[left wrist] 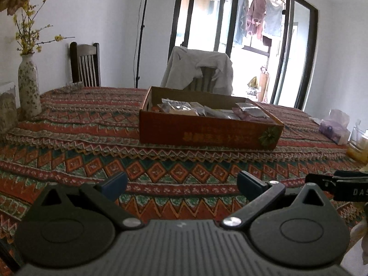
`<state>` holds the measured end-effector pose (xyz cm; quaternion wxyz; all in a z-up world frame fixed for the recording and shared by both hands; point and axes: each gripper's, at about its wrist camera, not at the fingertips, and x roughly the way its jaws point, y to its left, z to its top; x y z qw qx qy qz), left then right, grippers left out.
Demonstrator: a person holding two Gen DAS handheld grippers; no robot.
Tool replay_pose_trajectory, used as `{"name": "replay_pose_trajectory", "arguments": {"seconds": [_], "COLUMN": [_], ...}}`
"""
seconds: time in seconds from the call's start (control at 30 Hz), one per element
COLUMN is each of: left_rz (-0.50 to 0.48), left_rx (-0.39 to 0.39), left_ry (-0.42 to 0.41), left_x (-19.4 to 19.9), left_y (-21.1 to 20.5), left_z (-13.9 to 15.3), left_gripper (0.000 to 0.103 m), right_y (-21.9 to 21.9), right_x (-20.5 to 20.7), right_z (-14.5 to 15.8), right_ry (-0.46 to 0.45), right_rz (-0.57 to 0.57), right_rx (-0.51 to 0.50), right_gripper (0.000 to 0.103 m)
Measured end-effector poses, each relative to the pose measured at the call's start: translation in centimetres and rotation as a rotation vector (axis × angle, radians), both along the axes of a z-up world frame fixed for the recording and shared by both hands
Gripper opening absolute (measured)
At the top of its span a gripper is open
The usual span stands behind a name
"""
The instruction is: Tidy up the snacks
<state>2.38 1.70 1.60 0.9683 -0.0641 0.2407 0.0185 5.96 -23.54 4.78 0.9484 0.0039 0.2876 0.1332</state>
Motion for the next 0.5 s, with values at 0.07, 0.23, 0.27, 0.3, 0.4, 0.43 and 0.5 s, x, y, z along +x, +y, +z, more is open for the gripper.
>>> {"name": "replay_pose_trajectory", "arguments": {"seconds": [0.07, 0.23, 0.27, 0.3, 0.4, 0.43, 0.5], "left_rz": [-0.005, -0.011, -0.01, -0.009, -0.006, -0.004, -0.003], "left_rx": [-0.001, -0.001, -0.001, -0.002, -0.008, -0.009, -0.01], "left_ry": [0.002, 0.001, 0.001, 0.0, 0.001, 0.0, 0.0], "left_x": [-0.1, -0.22, -0.27, -0.29, -0.32, -0.33, -0.3], "left_y": [-0.17, -0.28, -0.28, -0.26, -0.1, -0.06, -0.01], "left_z": [-0.17, -0.32, -0.35, -0.36, -0.4, -0.41, -0.42], "left_gripper": [0.103, 0.103, 0.103, 0.103, 0.103, 0.103, 0.103], "right_y": [-0.03, -0.08, -0.09, -0.09, -0.09, -0.1, -0.1], "right_x": [-0.06, -0.27, -0.3, -0.34, -0.37, -0.36, -0.36], "right_z": [-0.02, -0.08, -0.08, -0.07, -0.07, -0.07, -0.08], "right_ry": [-0.001, 0.002, 0.002, 0.002, 0.002, 0.002, 0.002], "right_rz": [-0.001, -0.005, -0.006, -0.007, -0.008, -0.007, -0.007], "right_rx": [0.0, 0.0, 0.0, 0.0, 0.0, 0.0, 0.0], "right_gripper": [0.103, 0.103, 0.103, 0.103, 0.103, 0.103, 0.103]}}
